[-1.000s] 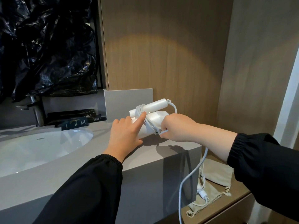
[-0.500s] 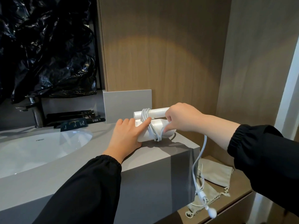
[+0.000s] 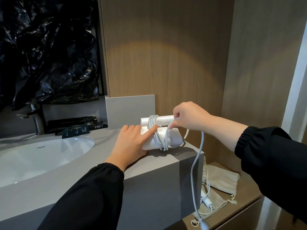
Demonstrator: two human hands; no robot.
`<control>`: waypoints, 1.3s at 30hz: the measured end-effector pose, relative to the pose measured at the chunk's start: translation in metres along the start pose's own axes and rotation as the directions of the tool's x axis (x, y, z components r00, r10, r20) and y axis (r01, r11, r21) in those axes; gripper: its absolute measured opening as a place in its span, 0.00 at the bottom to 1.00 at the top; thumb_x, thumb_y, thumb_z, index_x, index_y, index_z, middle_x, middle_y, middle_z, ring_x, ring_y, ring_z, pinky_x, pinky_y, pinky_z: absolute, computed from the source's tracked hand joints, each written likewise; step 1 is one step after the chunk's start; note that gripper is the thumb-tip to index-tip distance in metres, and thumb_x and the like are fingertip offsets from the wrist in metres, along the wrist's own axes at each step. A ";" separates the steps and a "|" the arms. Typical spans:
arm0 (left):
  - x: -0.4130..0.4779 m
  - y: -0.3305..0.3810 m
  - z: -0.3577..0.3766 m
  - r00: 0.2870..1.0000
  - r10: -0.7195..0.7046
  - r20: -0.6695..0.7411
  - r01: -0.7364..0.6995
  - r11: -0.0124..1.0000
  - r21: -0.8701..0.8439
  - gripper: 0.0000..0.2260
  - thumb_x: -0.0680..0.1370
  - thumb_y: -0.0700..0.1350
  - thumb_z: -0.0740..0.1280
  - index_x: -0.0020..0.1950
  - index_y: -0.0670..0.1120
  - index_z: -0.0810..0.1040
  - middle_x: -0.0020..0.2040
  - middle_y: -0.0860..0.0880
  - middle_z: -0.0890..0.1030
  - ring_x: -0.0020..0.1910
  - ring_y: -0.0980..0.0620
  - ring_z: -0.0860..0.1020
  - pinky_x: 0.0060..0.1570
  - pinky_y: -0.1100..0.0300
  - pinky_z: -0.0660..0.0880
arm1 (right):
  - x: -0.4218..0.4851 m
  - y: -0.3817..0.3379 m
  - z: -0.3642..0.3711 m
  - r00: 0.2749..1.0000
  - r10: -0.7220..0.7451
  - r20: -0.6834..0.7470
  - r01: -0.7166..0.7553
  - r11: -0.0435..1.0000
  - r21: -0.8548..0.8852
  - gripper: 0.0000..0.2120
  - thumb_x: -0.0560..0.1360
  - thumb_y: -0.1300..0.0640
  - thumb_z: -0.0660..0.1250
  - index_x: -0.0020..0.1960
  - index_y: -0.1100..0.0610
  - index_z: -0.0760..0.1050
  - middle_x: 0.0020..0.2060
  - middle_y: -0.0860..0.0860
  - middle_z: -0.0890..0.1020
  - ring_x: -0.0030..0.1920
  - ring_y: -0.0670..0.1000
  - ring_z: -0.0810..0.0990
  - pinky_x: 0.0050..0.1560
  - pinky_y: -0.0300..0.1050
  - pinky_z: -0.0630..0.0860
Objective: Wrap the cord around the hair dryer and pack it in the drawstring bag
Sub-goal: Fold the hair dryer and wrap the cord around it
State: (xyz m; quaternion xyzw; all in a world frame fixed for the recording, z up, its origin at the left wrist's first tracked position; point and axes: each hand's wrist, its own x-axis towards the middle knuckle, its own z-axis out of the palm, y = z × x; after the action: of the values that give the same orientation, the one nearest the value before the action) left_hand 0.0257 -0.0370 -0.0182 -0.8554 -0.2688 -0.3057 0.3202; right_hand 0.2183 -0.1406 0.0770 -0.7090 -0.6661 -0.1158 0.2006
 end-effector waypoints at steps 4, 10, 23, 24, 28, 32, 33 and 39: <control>0.000 0.001 -0.002 0.999 0.032 -0.029 -0.032 0.999 -0.017 0.30 0.68 0.59 0.66 0.69 0.53 0.67 0.33 0.47 0.71 0.30 0.45 0.67 0.34 0.56 0.57 | 0.004 0.003 -0.004 0.998 -0.037 0.056 0.031 0.994 0.104 0.08 0.76 0.55 0.69 0.49 0.59 0.83 0.42 0.53 0.81 0.42 0.51 0.77 0.42 0.41 0.76; 0.000 0.002 -0.003 0.993 0.090 -0.082 -0.094 0.995 -0.038 0.30 0.69 0.56 0.68 0.69 0.55 0.64 0.37 0.47 0.75 0.33 0.44 0.70 0.34 0.55 0.61 | 0.009 0.002 -0.003 1.000 -0.026 -0.001 0.026 0.989 0.143 0.06 0.74 0.55 0.72 0.46 0.57 0.82 0.41 0.50 0.80 0.43 0.49 0.77 0.42 0.43 0.76; 0.000 0.002 0.000 0.990 0.126 -0.070 -0.133 0.986 -0.105 0.36 0.70 0.53 0.69 0.75 0.58 0.56 0.39 0.46 0.76 0.35 0.44 0.71 0.34 0.52 0.65 | 0.013 -0.011 0.007 0.985 0.076 -0.154 -0.061 0.993 0.105 0.16 0.66 0.46 0.76 0.38 0.57 0.76 0.34 0.50 0.77 0.40 0.53 0.77 0.40 0.49 0.74; 0.001 0.002 0.001 0.989 0.130 -0.066 -0.138 0.983 -0.124 0.36 0.71 0.53 0.69 0.75 0.58 0.56 0.39 0.45 0.75 0.34 0.44 0.71 0.33 0.52 0.65 | 0.013 -0.011 0.007 0.985 0.074 -0.156 -0.059 0.993 0.103 0.15 0.66 0.46 0.76 0.38 0.57 0.76 0.34 0.50 0.77 0.41 0.53 0.77 0.40 0.49 0.75; 0.001 0.000 0.005 0.988 0.152 -0.040 -0.156 0.978 -0.139 0.35 0.71 0.55 0.69 0.75 0.58 0.56 0.41 0.45 0.76 0.35 0.44 0.71 0.33 0.51 0.68 | 0.015 -0.011 0.008 0.986 0.064 -0.152 -0.050 0.994 0.097 0.13 0.68 0.48 0.74 0.42 0.57 0.78 0.37 0.51 0.79 0.42 0.53 0.78 0.44 0.50 0.76; 0.000 0.000 0.005 0.986 0.145 -0.085 -0.158 0.972 -0.177 0.32 0.70 0.56 0.70 0.72 0.55 0.62 0.40 0.44 0.76 0.34 0.44 0.71 0.32 0.53 0.68 | 0.018 -0.014 0.009 0.987 0.042 -0.154 -0.028 0.995 0.093 0.12 0.69 0.50 0.74 0.44 0.58 0.79 0.38 0.52 0.79 0.42 0.53 0.77 0.44 0.50 0.76; 0.000 -0.001 0.005 0.985 0.144 -0.098 -0.160 0.971 -0.180 0.32 0.70 0.55 0.71 0.71 0.55 0.63 0.39 0.45 0.76 0.34 0.44 0.71 0.32 0.53 0.68 | 0.019 -0.014 0.010 0.987 0.034 -0.160 -0.020 0.996 0.089 0.12 0.69 0.50 0.74 0.44 0.58 0.79 0.37 0.52 0.79 0.42 0.53 0.77 0.43 0.50 0.76; 0.000 -0.001 0.003 0.980 0.173 -0.104 -0.187 0.971 -0.149 0.34 0.69 0.51 0.71 0.73 0.57 0.61 0.38 0.45 0.75 0.33 0.44 0.70 0.31 0.53 0.66 | 0.018 -0.015 0.006 0.984 -0.072 -0.161 0.076 0.997 0.024 0.09 0.71 0.54 0.71 0.43 0.60 0.79 0.36 0.53 0.79 0.41 0.55 0.77 0.40 0.50 0.74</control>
State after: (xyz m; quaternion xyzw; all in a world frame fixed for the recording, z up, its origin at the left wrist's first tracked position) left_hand 0.0268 -0.0339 -0.0197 -0.8843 -0.1505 -0.3339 0.2897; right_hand 0.2045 -0.1212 0.0813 -0.6691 -0.6754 -0.1695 0.2596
